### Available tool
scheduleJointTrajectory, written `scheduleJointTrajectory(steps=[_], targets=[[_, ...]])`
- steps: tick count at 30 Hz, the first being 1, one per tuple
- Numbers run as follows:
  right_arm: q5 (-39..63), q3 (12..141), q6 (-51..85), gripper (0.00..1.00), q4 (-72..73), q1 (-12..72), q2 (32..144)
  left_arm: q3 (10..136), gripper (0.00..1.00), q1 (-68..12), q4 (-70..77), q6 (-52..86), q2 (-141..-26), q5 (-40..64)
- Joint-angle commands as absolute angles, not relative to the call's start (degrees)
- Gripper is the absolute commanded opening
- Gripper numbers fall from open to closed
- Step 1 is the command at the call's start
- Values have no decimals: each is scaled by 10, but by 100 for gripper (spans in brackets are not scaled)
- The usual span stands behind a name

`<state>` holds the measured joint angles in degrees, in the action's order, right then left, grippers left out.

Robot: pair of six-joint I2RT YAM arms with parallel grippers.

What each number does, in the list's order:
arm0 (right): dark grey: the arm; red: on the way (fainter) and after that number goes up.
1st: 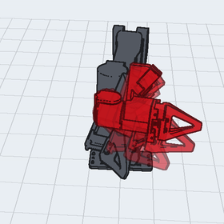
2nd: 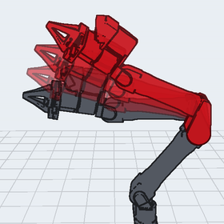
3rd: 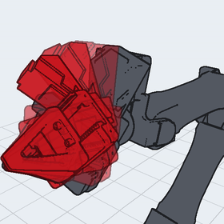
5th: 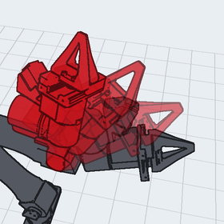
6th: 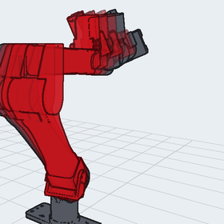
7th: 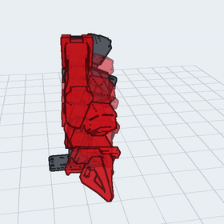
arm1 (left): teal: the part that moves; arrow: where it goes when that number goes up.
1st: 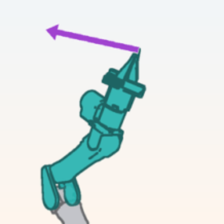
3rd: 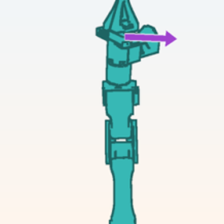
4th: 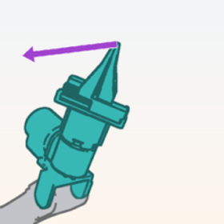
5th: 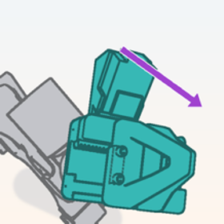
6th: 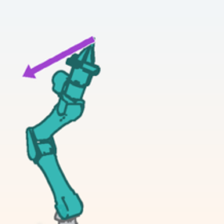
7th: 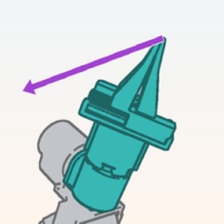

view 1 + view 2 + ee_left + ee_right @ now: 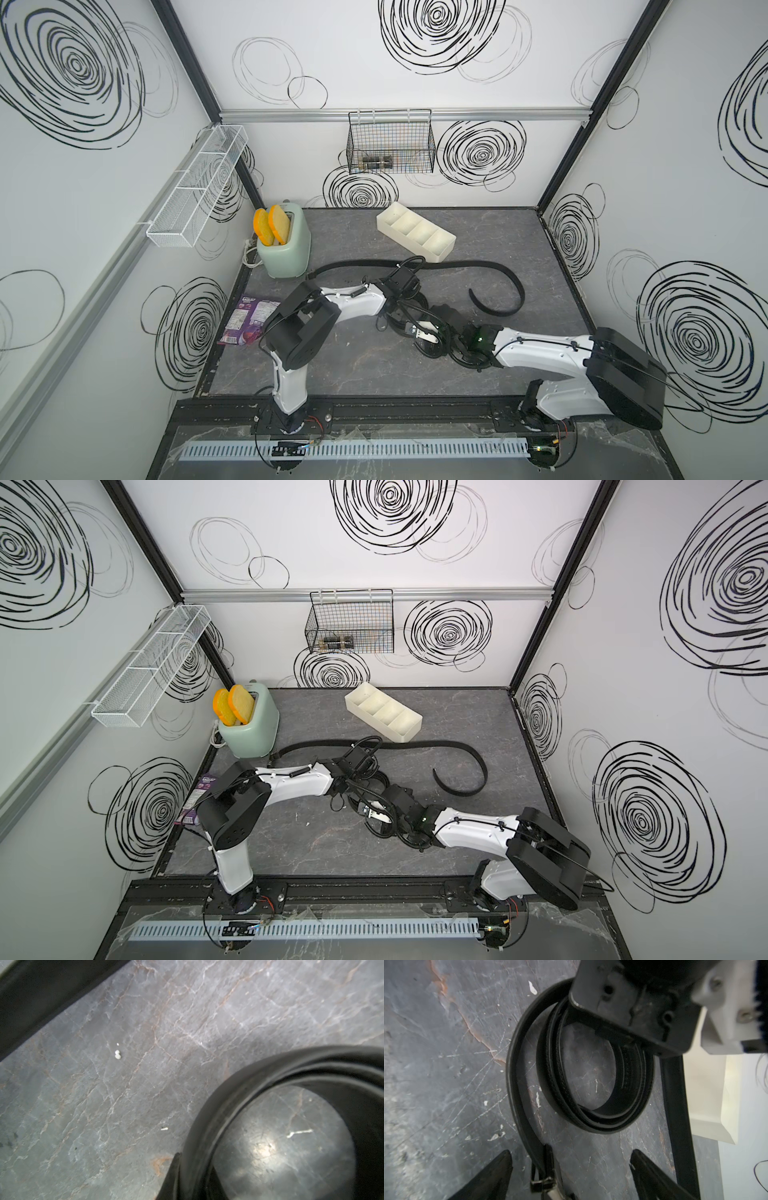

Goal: Place the belts into the storage roll
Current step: Roll the belt at the center of the board.

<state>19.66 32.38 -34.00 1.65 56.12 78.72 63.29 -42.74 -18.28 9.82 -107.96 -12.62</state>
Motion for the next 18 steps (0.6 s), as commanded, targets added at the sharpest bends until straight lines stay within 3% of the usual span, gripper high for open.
scheduleJointTrajectory(steps=[1, 9, 18], targets=[[191, 340, -347, 86, 20, 551, 809, 597, 0, -429, -255, 73, -1107, -103], [214, 387, -370, 70, -4, 511, 864, 592, 0, -460, -261, 52, -1112, -106], [246, 456, -454, 55, -130, 514, 935, 596, 0, -466, -259, 46, -1112, -84]])
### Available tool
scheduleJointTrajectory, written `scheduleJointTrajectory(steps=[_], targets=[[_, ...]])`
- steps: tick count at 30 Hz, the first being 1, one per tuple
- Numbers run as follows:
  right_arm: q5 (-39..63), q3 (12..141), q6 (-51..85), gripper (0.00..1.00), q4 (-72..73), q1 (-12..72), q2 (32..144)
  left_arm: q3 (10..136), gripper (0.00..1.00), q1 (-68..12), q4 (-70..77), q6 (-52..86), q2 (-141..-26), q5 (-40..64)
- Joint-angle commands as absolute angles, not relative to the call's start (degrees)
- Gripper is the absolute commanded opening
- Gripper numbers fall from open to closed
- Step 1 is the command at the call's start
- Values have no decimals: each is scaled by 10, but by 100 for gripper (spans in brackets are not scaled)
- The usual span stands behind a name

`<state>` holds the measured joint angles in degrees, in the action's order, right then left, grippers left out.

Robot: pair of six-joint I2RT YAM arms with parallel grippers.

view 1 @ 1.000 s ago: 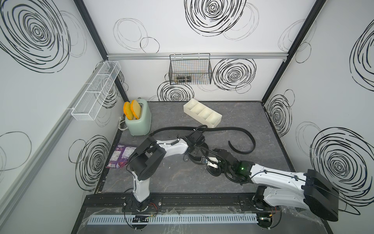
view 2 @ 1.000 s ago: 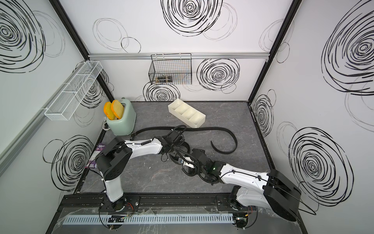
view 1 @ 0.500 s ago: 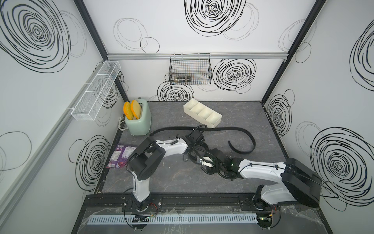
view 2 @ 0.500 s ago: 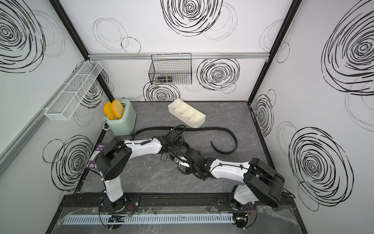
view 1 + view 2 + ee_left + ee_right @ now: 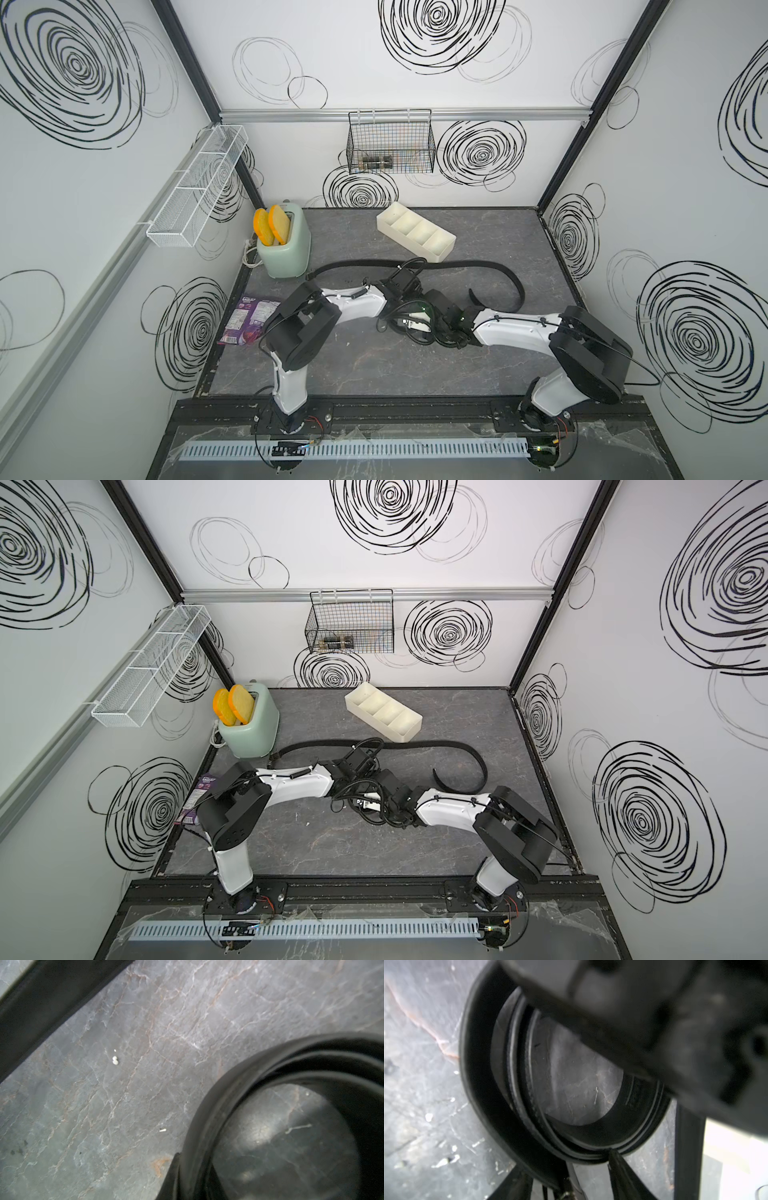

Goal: Place the belts into the storage roll
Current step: Roll the belt at the center of the board.

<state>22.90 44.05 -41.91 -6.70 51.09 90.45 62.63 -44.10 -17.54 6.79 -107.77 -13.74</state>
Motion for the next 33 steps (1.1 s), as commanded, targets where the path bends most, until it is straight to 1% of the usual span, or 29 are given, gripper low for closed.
scheduleJointTrajectory(steps=[1, 6, 7, 11, 13, 16, 19, 26, 30, 32, 33], targets=[[248, 463, -459, 52, -142, 514, 943, 597, 0, -466, -260, 47, -1111, -83], [252, 485, -472, 36, -180, 514, 966, 595, 0, -462, -258, 48, -1108, -78], [255, 489, -476, 31, -191, 515, 971, 595, 0, -460, -258, 50, -1107, -75], [259, 501, -489, 18, -229, 515, 991, 593, 0, -437, -254, 59, -1099, -44], [261, 503, -491, 18, -245, 516, 998, 594, 0, -424, -255, 61, -1095, -34], [287, 504, -494, 26, -270, 510, 1000, 593, 0, -407, -254, 62, -1089, -24], [307, 509, -486, 28, -282, 506, 1002, 592, 0, -397, -253, 63, -1087, -15], [316, 534, -484, 26, -309, 510, 1034, 592, 0, -400, -253, 62, -1084, -12], [321, 549, -488, 22, -326, 516, 1053, 594, 0, -402, -254, 64, -1084, -6], [330, 556, -490, 18, -339, 518, 1060, 597, 0, -401, -256, 64, -1082, -2], [337, 560, -488, 18, -344, 518, 1061, 597, 0, -400, -256, 65, -1081, -1]])
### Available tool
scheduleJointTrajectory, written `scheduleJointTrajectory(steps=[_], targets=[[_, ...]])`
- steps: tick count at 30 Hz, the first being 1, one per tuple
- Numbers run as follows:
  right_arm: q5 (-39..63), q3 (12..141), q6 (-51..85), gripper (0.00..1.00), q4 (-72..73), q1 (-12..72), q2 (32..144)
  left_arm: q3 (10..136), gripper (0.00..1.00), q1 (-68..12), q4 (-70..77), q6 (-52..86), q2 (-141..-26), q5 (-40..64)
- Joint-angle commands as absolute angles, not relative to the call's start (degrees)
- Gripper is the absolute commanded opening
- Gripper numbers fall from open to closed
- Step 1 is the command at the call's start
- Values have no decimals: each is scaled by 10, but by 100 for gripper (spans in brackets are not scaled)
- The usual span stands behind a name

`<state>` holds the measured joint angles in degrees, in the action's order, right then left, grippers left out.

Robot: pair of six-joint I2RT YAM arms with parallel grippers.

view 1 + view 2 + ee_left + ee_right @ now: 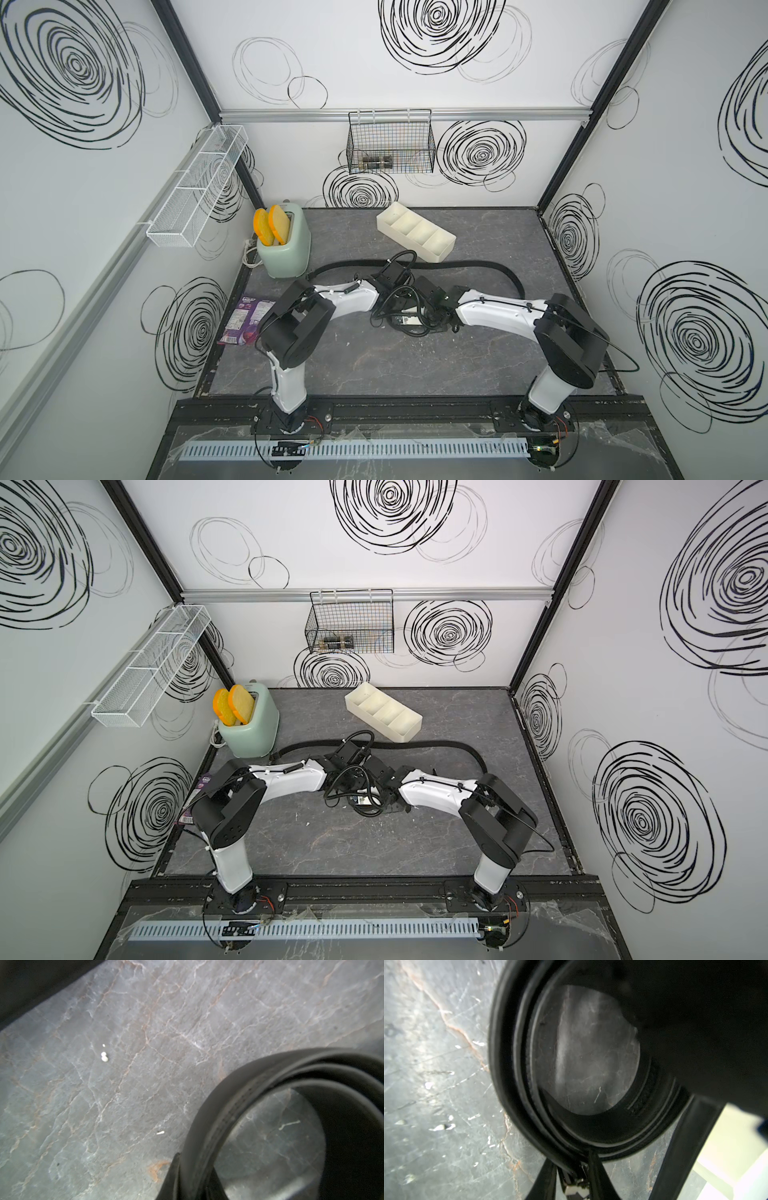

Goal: Place the belts into the storage roll
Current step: Roll the belt at the center of the board.

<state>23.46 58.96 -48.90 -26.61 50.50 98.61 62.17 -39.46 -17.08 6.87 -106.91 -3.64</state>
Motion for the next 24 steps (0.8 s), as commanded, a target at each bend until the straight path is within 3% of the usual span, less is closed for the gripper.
scheduleJointTrajectory(steps=[1, 10, 24], targets=[[352, 566, -483, 20, -349, 516, 1061, 598, 0, -398, -256, 67, -1080, -1], [438, 523, -336, 32, -214, 505, 986, 594, 0, -375, -255, 71, -1081, -4], [393, 488, -320, 50, -174, 493, 888, 590, 0, -374, -255, 69, -1086, -14]])
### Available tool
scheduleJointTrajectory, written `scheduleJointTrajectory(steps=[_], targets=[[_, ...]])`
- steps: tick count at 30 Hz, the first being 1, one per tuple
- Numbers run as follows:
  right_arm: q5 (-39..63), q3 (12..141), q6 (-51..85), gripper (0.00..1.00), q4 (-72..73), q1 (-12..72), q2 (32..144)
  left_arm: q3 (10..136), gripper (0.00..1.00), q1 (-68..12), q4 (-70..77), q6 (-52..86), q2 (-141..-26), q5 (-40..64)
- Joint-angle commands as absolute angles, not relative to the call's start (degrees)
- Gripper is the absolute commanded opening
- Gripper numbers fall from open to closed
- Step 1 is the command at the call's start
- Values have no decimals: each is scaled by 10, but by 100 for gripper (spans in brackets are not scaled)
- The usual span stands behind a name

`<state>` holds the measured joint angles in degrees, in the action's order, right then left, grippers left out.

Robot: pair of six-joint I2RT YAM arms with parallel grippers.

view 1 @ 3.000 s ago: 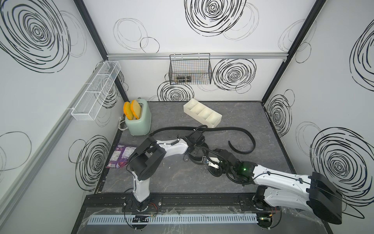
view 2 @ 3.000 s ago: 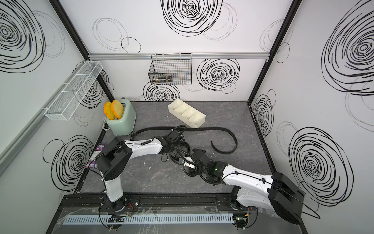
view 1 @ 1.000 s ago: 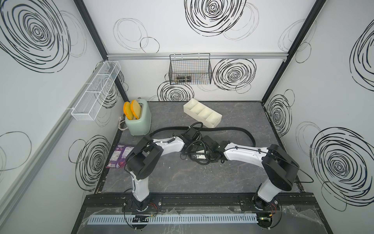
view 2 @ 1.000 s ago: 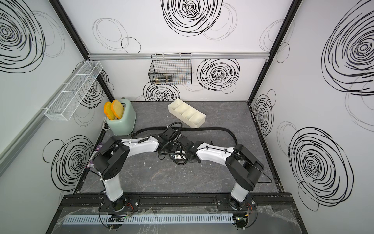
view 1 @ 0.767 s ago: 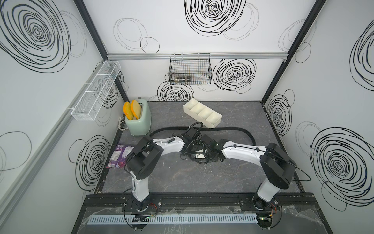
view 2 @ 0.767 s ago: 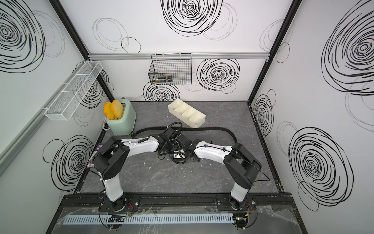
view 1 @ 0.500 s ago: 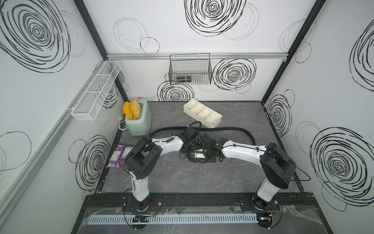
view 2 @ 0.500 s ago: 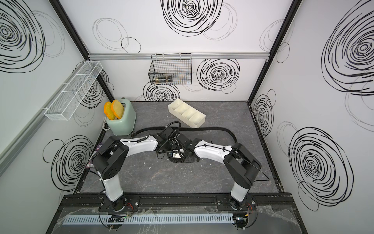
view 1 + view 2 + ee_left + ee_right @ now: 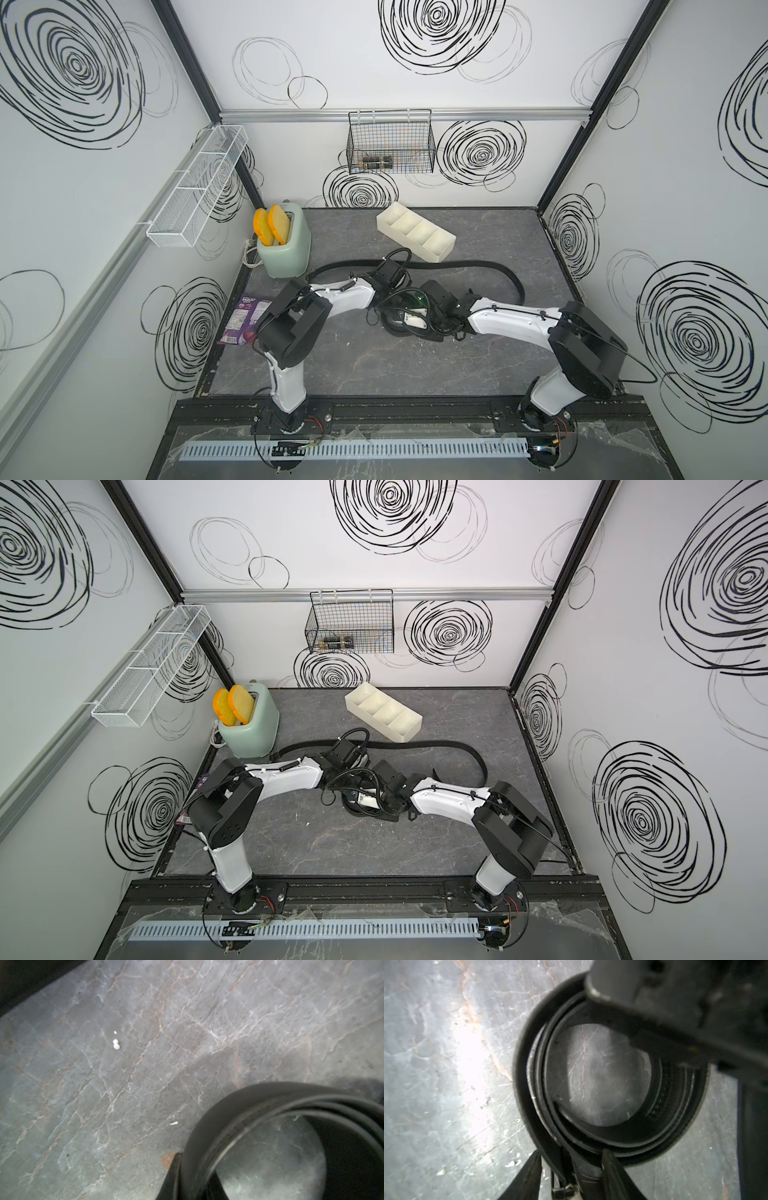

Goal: Place the belts into the storage roll
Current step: Roll the belt at the center of the board.

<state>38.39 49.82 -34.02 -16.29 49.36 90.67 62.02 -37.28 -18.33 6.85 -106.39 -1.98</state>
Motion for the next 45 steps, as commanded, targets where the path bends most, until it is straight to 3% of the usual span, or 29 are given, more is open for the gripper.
scheduleJointTrajectory(steps=[1, 3, 6, 14, 19, 34, 45], targets=[[390, 489, -320, 51, -176, 494, 883, 590, 0, -374, -255, 69, -1087, -14], [380, 489, -319, 54, -176, 496, 870, 590, 0, -374, -255, 69, -1086, -14], [349, 468, -318, 72, -149, 506, 834, 590, 0, -374, -255, 69, -1085, -14], [315, 432, -318, 75, -92, 526, 778, 590, 0, -373, -255, 69, -1085, -17], [349, 427, -315, 81, -67, 538, 799, 591, 0, -372, -255, 69, -1090, -15], [326, 508, -381, 77, -145, 530, 942, 591, 0, -372, -253, 69, -1096, -11], [274, 513, -415, 78, -143, 526, 909, 595, 0, -369, -255, 66, -1103, -8]])
